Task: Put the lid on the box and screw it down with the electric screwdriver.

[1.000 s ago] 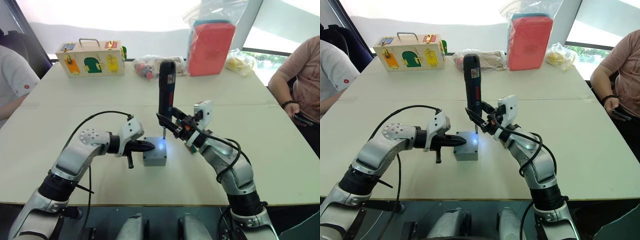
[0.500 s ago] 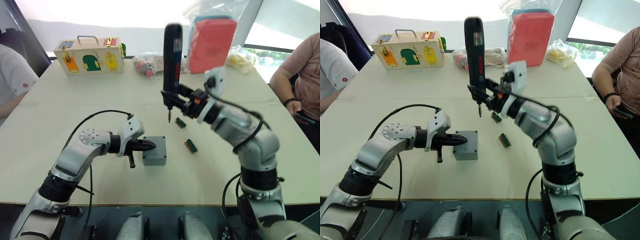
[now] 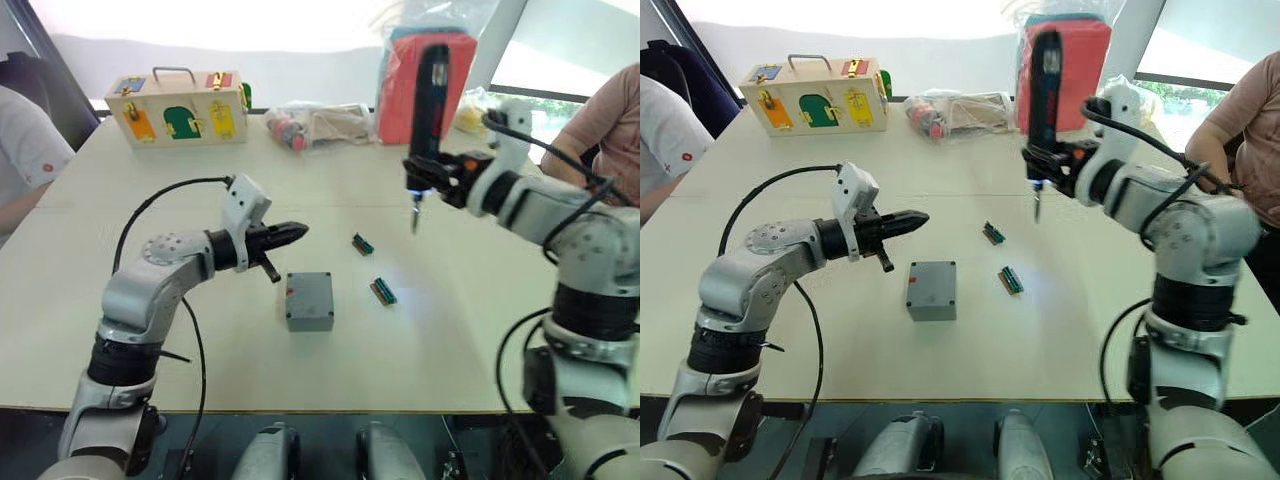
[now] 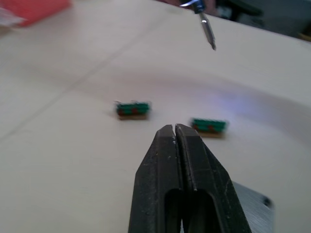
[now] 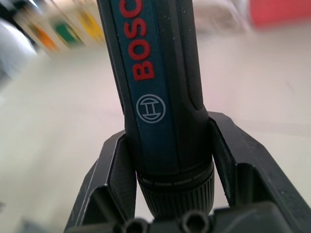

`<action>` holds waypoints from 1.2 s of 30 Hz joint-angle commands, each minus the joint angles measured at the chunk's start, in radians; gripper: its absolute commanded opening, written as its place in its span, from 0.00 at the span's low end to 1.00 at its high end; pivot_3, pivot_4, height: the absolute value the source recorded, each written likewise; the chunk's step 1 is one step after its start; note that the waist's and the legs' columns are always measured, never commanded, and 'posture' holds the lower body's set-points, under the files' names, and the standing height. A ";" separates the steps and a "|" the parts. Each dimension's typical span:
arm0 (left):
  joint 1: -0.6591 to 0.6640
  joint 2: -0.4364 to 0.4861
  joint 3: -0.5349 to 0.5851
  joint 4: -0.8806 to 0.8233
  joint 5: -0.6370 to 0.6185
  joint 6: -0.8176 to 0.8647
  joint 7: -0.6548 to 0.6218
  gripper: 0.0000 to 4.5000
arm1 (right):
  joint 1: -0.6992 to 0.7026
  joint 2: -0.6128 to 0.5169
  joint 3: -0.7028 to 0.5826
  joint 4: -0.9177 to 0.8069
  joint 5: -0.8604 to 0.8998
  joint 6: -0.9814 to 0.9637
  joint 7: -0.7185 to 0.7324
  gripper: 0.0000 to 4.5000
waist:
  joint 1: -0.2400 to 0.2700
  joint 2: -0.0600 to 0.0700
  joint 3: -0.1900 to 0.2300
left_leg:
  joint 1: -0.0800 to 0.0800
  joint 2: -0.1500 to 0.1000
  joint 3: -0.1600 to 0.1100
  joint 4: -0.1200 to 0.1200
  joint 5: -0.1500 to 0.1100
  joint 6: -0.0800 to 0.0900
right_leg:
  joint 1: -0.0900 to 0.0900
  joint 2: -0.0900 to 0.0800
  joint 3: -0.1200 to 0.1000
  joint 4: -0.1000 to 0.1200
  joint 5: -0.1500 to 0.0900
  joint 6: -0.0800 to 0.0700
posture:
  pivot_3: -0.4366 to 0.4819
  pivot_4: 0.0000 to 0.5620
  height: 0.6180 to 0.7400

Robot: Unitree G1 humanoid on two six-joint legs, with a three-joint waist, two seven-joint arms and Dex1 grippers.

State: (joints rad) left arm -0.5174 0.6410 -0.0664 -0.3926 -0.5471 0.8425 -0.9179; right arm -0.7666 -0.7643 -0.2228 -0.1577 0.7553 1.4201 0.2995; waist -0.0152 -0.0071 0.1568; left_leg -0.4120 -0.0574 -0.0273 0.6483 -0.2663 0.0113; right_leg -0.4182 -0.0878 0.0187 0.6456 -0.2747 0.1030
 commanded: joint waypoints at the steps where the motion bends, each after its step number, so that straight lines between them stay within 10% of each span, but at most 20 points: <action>1: 0.001 0.096 -0.050 -0.075 -0.014 -0.028 -0.120 0.00 | 0.023 -0.166 0.051 0.032 0.192 0.180 0.113 0.39 | 0.001 0.002 0.002 | -0.001 0.000 0.000 0.000 0.000 0.000 | -0.001 0.000 0.000 0.000 0.000 0.000 | 0.48 0.27 0.98; 8: -0.021 0.107 -0.136 -0.043 0.035 -0.109 -0.160 0.00 | 0.076 -0.333 0.192 0.205 0.370 0.194 0.158 0.39 | 0.002 0.003 0.010 | 0.000 0.001 0.001 0.004 0.000 0.001 | 0.002 0.000 0.000 0.000 0.000 -0.001 | 0.48 0.27 0.98; 23: 0.027 0.086 -0.125 -0.037 0.067 -0.135 -0.092 0.00 | -0.051 -0.209 0.315 0.424 0.153 0.194 0.121 0.39 | 0.005 0.000 0.014 | 0.000 0.001 0.001 0.006 -0.001 0.003 | 0.003 0.000 0.000 0.000 0.000 0.000 | 0.48 0.27 0.98; 24: 0.028 0.083 -0.123 -0.034 0.070 -0.139 -0.085 0.00 | -0.049 -0.210 0.324 0.415 0.138 0.194 0.131 0.62 | 0.005 0.000 0.014 | 0.000 0.001 0.001 0.006 -0.001 0.003 | 0.003 0.000 0.000 0.000 0.000 0.000 | 0.48 0.27 0.98; 29: 0.029 0.109 -0.080 -0.006 0.053 -0.133 -0.093 0.00 | -0.048 -0.218 0.348 0.373 0.055 0.132 0.194 0.94 | 0.004 0.000 0.014 | 0.000 0.001 0.001 0.006 -0.001 0.003 | 0.004 0.000 -0.001 0.000 0.000 0.000 | 0.48 0.27 0.98; 36: 0.013 0.197 0.131 0.143 -0.015 -0.094 -0.101 0.00 | -0.114 -0.354 0.381 0.150 0.010 -0.195 0.632 0.98 | -0.002 0.003 0.017 | 0.000 0.001 0.002 0.006 -0.001 0.003 | 0.001 0.002 -0.002 0.002 0.000 0.000 | 0.48 0.27 0.98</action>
State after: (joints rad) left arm -0.4944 0.8242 0.0148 -0.2487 -0.5365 0.7414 -1.0118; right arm -0.8570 -1.0902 0.1861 0.0889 0.7410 1.2936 0.8024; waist -0.0170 -0.0039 0.1739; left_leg -0.4118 -0.0559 -0.0257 0.6533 -0.2674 0.0144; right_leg -0.4175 -0.0852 0.0164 0.6473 -0.2751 0.1029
